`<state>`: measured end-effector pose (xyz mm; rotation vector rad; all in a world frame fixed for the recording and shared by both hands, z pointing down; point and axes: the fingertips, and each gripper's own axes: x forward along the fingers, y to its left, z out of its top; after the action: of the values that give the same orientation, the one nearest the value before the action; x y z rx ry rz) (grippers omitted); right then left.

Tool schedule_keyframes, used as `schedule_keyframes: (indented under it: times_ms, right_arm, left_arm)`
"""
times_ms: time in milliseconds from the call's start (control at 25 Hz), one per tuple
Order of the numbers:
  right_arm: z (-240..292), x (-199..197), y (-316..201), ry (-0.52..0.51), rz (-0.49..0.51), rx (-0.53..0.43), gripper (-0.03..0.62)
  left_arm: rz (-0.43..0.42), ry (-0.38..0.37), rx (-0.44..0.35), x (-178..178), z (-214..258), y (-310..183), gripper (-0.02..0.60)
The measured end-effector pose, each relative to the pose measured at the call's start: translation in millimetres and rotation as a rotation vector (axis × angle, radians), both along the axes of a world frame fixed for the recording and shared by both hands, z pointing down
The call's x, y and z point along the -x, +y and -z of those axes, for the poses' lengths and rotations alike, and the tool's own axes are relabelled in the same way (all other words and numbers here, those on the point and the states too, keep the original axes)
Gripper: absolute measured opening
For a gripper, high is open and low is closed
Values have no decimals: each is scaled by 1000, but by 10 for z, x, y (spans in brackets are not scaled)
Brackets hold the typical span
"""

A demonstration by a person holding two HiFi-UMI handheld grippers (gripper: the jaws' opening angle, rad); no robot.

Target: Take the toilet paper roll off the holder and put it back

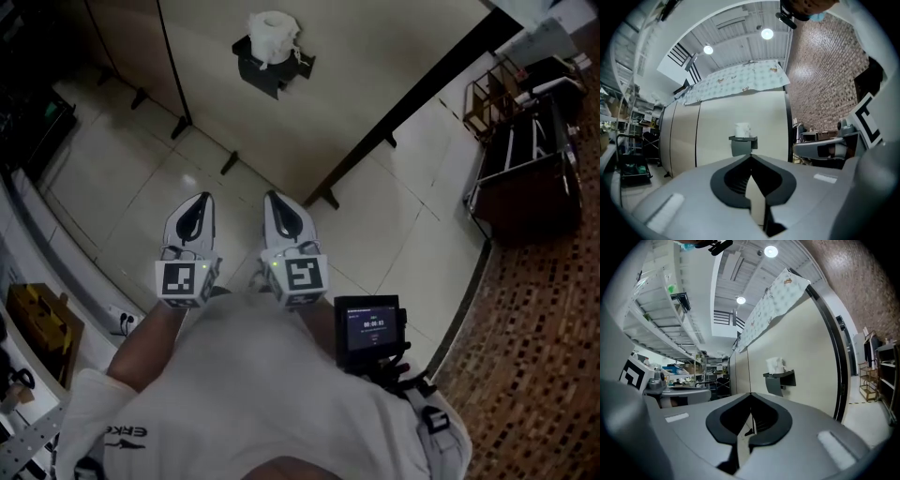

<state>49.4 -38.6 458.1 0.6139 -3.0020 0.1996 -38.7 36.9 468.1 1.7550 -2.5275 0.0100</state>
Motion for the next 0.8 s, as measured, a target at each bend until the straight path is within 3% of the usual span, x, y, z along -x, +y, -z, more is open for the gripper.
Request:
schedule_keyframes:
  times_ms: [440,600,800]
  right_arm:
    - [75,480,-654,1,-2,-28,15]
    - [142,711,-928,-9,-45,-23,15]
    - [159,1183,-1171,17,-134,-32,15]
  left_arm:
    - [0,-18,16,499,128,-662,2]
    - [-48,-39,-12,757,150,-1005,2]
    - [-130,-2,-30,1283,173,-1360,2]
